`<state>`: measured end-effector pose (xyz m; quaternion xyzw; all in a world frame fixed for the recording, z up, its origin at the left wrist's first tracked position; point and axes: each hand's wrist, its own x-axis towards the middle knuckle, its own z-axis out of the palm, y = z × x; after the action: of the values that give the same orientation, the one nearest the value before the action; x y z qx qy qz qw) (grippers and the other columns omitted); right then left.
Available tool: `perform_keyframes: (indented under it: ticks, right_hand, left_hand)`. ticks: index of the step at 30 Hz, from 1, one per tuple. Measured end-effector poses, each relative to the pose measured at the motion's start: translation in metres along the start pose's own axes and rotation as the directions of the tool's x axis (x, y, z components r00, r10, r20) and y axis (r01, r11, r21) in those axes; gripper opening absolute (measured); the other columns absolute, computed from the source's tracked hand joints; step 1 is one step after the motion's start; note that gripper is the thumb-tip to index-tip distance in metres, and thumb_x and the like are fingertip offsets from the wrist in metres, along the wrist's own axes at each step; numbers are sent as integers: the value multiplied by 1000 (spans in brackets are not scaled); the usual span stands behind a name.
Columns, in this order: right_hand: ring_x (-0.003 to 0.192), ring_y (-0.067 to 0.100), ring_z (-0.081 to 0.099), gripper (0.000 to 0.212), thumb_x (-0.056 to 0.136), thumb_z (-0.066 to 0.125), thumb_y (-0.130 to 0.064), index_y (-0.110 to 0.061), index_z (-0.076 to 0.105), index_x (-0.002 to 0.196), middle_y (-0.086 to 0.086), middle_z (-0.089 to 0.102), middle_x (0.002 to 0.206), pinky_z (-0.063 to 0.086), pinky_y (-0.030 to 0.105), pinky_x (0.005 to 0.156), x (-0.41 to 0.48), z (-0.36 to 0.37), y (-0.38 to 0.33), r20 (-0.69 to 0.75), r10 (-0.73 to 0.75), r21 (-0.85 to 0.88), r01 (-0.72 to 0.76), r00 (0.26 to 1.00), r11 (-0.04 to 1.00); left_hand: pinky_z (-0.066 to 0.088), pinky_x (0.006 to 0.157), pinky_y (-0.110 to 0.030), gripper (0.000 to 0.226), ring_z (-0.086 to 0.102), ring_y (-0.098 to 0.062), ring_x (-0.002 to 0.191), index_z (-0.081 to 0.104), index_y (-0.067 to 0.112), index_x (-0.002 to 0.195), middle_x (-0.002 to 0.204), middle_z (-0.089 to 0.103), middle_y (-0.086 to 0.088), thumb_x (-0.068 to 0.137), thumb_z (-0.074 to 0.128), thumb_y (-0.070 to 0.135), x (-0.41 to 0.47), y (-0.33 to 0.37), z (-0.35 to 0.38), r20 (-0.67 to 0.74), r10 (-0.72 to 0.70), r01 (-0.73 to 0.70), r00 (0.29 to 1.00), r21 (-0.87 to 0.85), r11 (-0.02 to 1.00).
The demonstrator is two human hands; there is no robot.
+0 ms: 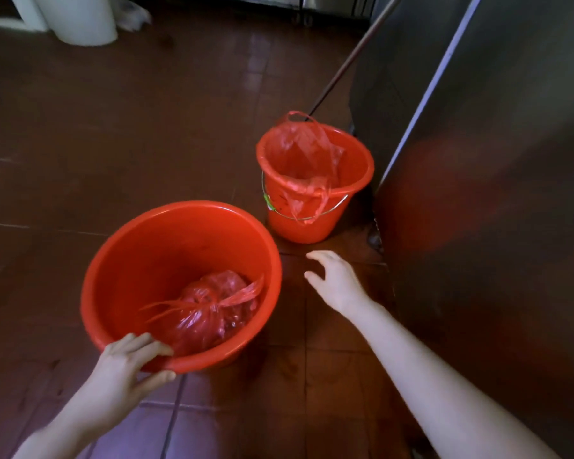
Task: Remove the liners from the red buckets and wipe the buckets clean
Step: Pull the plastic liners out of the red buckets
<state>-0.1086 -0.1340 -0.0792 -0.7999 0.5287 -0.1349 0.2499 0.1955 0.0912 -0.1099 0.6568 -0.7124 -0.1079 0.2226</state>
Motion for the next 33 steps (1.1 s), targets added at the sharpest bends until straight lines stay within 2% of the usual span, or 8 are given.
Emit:
perform_keyframes:
  ticks: [2,6,12,15,18,23,29,33]
  right_hand:
    - [127,24,50,45,90,64,-20,-11,56,134,6,54,138,35,30,110,24,-8,5,-15,17,-74,-18,1000,997]
    - [131,28,44,55,93,60,-28,-15,44,143,7,46,144,37,41,110,76,-18,9,-40,32,-234,-40,999,971]
    - [137,31,34,66,92,60,-36,-20,31,149,8,35,151,30,43,112,162,-13,6,-101,17,-484,-64,995,873]
    - [135,31,35,66,92,58,-37,-22,28,149,8,38,149,30,42,110,197,-4,7,-103,9,-587,-68,995,807]
    - [128,34,44,56,95,53,-30,-24,33,147,10,48,140,34,45,105,219,3,10,-79,48,-650,-88,996,755]
    - [121,35,48,46,98,36,-9,-18,39,143,13,52,131,41,46,97,219,6,18,-82,-20,-722,-45,996,690]
    - [120,34,48,44,98,38,-8,-14,38,142,15,49,132,44,46,97,176,-4,23,55,-85,-738,98,995,668]
    - [119,32,48,37,99,36,-11,-17,42,136,11,52,131,45,42,94,115,-11,32,140,-92,-732,166,986,661]
  left_hand:
    - [45,56,-33,63,49,-14,62,73,20,83,75,60,12,86,39,73,22,-4,4,-56,-14,13,998,-13,1000]
    - [45,62,-38,60,57,-24,65,72,18,82,75,63,8,76,46,72,75,-8,18,-167,-108,102,980,-44,994]
    - [49,71,-45,54,60,-29,73,74,16,83,80,68,4,71,49,62,139,-34,34,-249,-194,196,949,-16,980]
    - [48,74,-47,54,60,-29,78,74,16,84,82,69,2,70,50,62,160,-49,37,-278,-210,219,937,-1,976]
    - [47,76,-47,43,60,-30,80,74,14,87,83,69,0,70,62,52,170,-56,39,-290,-219,230,932,3,973]
    - [46,79,-48,31,59,-30,83,74,15,90,85,69,0,76,75,43,170,-58,44,-306,-202,216,930,13,976]
    - [43,82,-46,25,58,-29,88,72,17,92,89,69,1,76,80,35,173,-62,46,-283,-243,252,928,-5,968]
    - [38,87,-44,28,57,-32,100,71,17,98,100,68,-4,79,78,37,175,-57,41,-216,-329,336,919,-4,942]
